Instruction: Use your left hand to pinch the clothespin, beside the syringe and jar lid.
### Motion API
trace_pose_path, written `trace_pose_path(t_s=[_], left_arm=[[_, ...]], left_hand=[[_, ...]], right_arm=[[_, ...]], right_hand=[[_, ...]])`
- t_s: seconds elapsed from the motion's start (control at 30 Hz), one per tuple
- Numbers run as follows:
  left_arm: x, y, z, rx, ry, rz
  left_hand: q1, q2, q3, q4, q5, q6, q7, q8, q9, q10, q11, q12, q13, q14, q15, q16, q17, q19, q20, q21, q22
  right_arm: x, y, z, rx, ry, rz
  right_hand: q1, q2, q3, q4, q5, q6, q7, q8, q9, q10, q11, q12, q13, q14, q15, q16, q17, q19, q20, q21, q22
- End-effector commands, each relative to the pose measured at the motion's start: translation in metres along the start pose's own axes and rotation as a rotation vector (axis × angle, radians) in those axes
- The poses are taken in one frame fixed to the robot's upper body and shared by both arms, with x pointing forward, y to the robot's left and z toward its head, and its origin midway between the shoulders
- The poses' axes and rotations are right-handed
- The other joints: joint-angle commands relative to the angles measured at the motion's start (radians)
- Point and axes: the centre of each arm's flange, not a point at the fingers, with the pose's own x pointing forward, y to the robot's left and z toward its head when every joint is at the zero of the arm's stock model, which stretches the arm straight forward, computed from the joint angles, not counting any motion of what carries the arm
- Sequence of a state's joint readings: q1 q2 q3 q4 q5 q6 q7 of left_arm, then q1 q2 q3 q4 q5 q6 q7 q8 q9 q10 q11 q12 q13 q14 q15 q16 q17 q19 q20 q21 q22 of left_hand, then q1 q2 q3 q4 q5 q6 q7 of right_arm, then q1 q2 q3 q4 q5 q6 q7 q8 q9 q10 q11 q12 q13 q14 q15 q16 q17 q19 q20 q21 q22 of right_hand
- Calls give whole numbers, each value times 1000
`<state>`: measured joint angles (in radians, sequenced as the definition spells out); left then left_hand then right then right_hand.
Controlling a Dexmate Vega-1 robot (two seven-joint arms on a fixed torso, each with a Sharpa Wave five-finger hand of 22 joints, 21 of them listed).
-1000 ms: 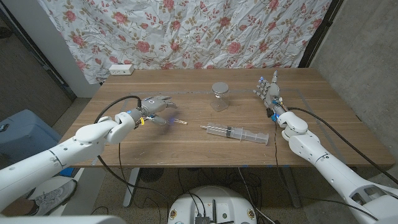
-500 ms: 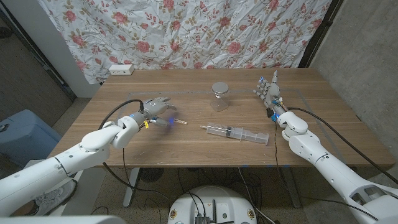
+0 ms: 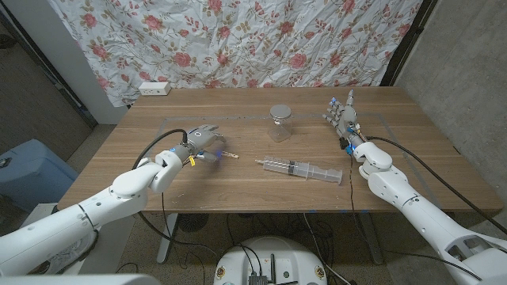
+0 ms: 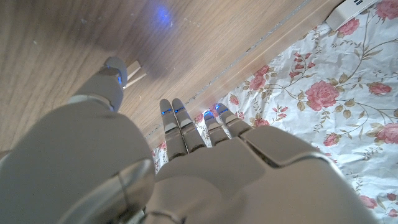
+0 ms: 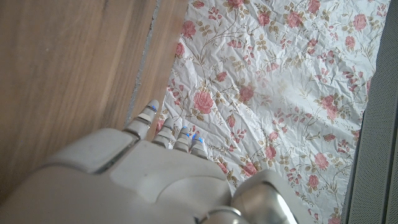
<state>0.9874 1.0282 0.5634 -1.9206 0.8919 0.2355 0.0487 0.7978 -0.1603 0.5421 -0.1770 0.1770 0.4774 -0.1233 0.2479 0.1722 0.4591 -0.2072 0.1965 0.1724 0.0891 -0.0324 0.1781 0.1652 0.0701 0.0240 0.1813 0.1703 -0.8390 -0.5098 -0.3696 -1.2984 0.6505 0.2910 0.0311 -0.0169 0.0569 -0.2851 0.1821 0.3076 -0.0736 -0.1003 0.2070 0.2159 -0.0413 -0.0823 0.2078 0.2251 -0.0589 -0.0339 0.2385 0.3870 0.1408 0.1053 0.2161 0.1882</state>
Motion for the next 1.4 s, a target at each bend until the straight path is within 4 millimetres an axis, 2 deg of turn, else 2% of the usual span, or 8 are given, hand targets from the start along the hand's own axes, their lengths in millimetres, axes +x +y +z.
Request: trace_pose_path(t_s=[0.03, 0.2, 0.33, 0.47, 0.8, 1.03, 1.4], left_arm=[[9, 3, 21, 14, 1, -6], [10, 2, 24, 14, 10, -5], [11, -1, 25, 7, 18, -16], [13, -5, 26, 1, 24, -21], [15, -11, 30, -26, 24, -36], [19, -12, 31, -35, 25, -57], [24, -9, 34, -41, 21, -70]], left_hand=[[13, 5, -8, 3, 0, 14, 8, 3, 3, 0, 12, -8, 2, -15, 2, -1, 2, -24, 6, -6, 2], [24, 21, -12, 5, -1, 50, 24, 8, 3, 20, 18, -6, 1, -6, 7, 4, 2, -24, 16, 1, 1], [34, 34, -11, 5, -1, 50, 24, 1, 4, 47, 24, 0, 1, 9, 6, 9, 2, -16, 20, 6, 1], [44, 46, -10, 6, -1, 63, 34, 0, 4, 59, 15, -1, 1, 19, -2, 10, 2, -7, 18, 9, 1], [61, 59, -14, 5, -3, 92, 33, -2, 5, 102, 1, 4, 1, 49, -15, 15, 1, 14, 13, 14, 1], [67, 68, -18, 7, -3, 118, 33, -1, 5, 116, 6, 1, 1, 60, -17, 14, 1, 21, 15, 14, 1], [78, 85, -24, 8, -1, 143, 30, -7, 6, 166, -1, 5, 1, 98, -27, 18, 0, 43, 13, 17, 1]], right_arm=[[0, 0, 0, 0, 1, 0], [0, 0, 0, 0, 1, 0], [0, 0, 0, 0, 1, 0], [0, 0, 0, 0, 1, 0], [0, 0, 0, 0, 1, 0], [0, 0, 0, 0, 1, 0], [0, 0, 0, 0, 1, 0]], right_hand=[[0, 72, -5, 0, 5, -2, -6, 6, 2, 0, -7, 7, 3, -10, -34, 5, 4, 4, -1, 4, 5], [0, 72, -5, 0, 5, -2, -7, 6, 2, 0, -7, 7, 3, -10, -34, 5, 4, 4, -1, 4, 5], [0, 72, -4, 0, 5, -3, -7, 6, 2, 0, -7, 7, 3, -10, -36, 5, 4, 3, -1, 4, 5], [0, 72, -4, 0, 5, -2, -6, 6, 2, 1, -7, 7, 3, -10, -36, 5, 4, 4, -1, 4, 5], [0, 72, -5, 0, 5, -3, -7, 6, 2, 2, -7, 8, 3, -9, -33, 6, 3, 4, 0, 4, 5], [0, 72, -4, 0, 5, -3, -7, 6, 2, 0, -7, 7, 3, -9, -34, 6, 3, 4, -1, 4, 5], [0, 72, -5, 0, 5, -3, -6, 6, 2, 0, -6, 7, 3, -10, -35, 5, 3, 4, -1, 4, 5]])
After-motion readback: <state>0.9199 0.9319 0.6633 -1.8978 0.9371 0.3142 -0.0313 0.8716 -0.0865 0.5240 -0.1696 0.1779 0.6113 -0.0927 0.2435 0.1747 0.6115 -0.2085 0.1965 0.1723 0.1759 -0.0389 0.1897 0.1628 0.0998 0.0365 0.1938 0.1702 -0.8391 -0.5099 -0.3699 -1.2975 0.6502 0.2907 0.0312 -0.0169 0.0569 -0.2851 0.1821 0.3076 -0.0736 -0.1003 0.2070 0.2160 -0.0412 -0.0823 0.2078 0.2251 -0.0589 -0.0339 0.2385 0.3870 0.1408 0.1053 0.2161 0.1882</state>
